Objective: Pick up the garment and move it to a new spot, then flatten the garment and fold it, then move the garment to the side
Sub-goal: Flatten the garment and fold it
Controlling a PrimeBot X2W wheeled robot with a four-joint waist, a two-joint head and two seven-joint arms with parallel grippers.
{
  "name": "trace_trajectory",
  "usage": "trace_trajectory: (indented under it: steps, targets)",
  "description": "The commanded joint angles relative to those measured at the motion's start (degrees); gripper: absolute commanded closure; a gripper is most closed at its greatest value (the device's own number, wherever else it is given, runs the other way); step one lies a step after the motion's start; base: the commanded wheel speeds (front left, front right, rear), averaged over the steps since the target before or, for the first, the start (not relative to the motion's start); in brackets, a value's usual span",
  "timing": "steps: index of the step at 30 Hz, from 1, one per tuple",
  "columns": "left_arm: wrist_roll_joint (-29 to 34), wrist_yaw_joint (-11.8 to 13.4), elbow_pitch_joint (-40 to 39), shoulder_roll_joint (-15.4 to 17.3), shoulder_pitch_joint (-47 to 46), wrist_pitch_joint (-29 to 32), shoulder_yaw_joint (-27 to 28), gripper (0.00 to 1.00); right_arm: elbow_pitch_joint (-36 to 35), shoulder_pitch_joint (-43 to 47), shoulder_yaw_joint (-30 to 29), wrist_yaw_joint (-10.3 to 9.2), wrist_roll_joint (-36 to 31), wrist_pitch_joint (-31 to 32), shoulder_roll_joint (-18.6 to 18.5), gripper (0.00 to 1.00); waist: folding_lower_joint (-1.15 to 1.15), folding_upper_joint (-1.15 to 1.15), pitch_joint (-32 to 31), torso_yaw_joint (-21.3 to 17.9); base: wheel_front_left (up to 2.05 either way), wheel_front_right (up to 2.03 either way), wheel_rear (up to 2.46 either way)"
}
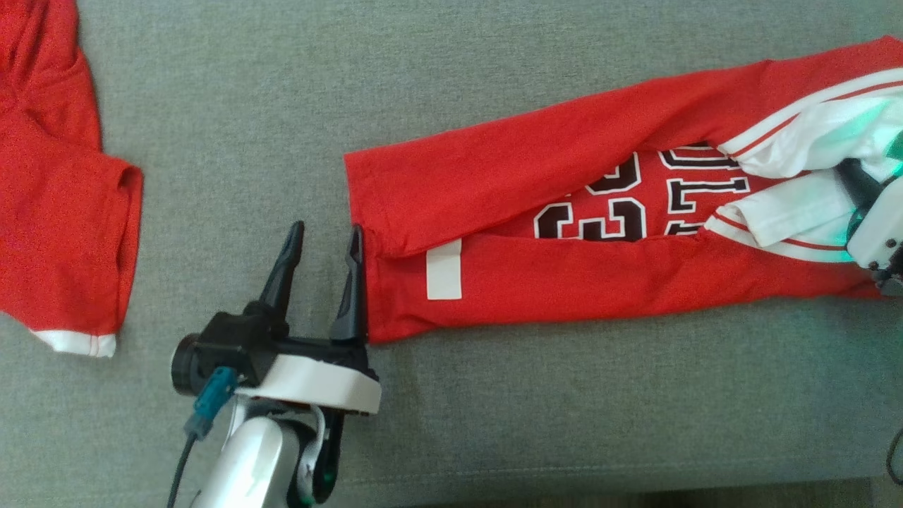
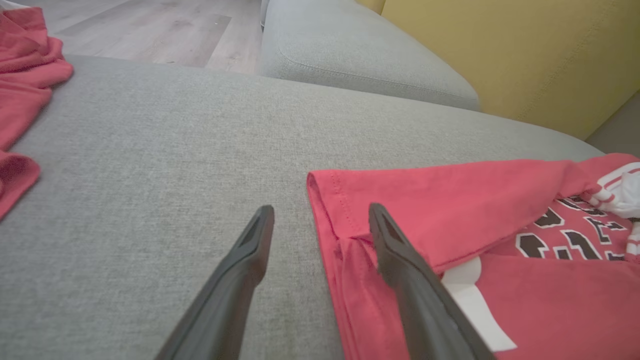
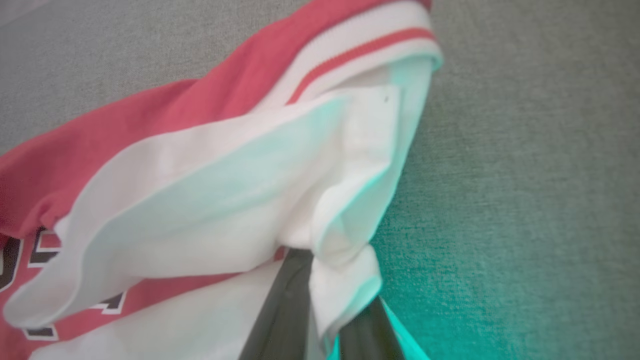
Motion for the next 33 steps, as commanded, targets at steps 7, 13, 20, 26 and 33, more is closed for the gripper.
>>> trace_trajectory:
  steps: [7, 13, 20, 26, 33]
  targets:
    - [0.17, -0.12, -3.19, -0.31, 1.46, -0.69, 3.71, 0.00, -1.04, 1.11, 1.70, -0.04, 1.04, -3.67, -2.82, 1.00, 0.00, 0.00, -0.83, -0.79, 0.00, 0.00, 0.00]
    - [-0.86, 0.44, -4.04, -0.33, 1.70, -0.69, 3.93, 0.00, -2.68, 2.16, 1.84, -0.04, 1.52, -5.44, -3.99, 1.00, 0.00, 0.00, -1.60, -1.22, 0.00, 0.00, 0.00]
    - [-1.40, 1.00, -4.91, -0.34, 1.77, -0.69, 3.91, 0.00, -2.79, 3.05, 0.31, -0.04, 0.26, -7.98, -6.13, 1.00, 0.00, 0.00, -1.57, -1.26, 0.00, 0.00, 0.00]
    - [-1.70, 1.18, -5.24, -0.34, 1.82, -0.69, 4.21, 0.00, -3.64, 3.26, 0.22, -0.04, -0.32, -9.80, -6.88, 1.00, 0.00, 0.00, -1.48, -1.46, 0.00, 0.00, 0.00]
    - [-2.55, 1.31, -5.35, -0.34, 1.66, -0.69, 4.17, 0.00, -7.72, 4.62, 3.85, -0.04, -1.94, -11.54, -8.46, 1.00, 0.00, 0.00, -2.10, -1.52, 0.00, 0.00, 0.00]
